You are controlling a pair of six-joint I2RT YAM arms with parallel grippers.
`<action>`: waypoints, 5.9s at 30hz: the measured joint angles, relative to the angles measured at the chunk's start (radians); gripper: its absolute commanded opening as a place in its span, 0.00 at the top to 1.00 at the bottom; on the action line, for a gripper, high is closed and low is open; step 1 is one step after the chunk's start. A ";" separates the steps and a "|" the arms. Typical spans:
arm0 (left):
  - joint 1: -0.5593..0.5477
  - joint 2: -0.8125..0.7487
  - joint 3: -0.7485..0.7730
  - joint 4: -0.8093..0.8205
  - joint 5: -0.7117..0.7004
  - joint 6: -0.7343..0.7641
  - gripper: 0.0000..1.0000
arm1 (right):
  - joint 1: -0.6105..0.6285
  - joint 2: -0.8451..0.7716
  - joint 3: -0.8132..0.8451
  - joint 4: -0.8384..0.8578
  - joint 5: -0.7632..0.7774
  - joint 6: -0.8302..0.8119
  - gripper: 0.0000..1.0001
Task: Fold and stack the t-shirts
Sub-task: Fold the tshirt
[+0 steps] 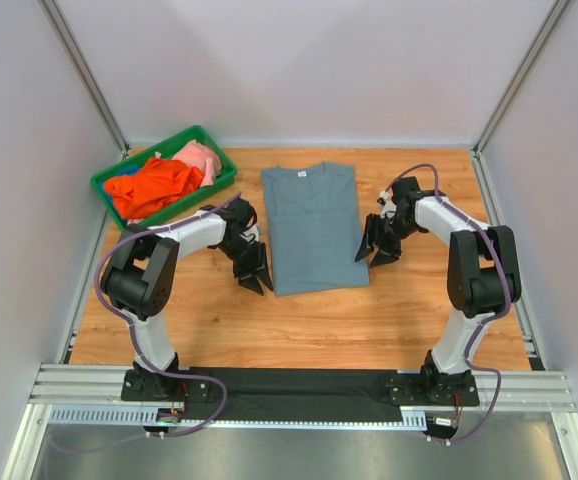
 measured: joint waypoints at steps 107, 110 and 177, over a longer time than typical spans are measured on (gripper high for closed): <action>-0.049 -0.194 -0.096 0.085 -0.069 0.025 0.58 | 0.082 -0.331 -0.390 0.154 0.086 0.143 0.52; -0.049 -0.199 -0.152 0.119 -0.002 -0.003 0.50 | 0.082 -0.306 -0.390 0.160 0.067 0.146 0.50; -0.117 -0.094 -0.325 0.383 0.034 -0.465 1.00 | 0.035 -0.267 -0.473 0.248 0.132 0.216 1.00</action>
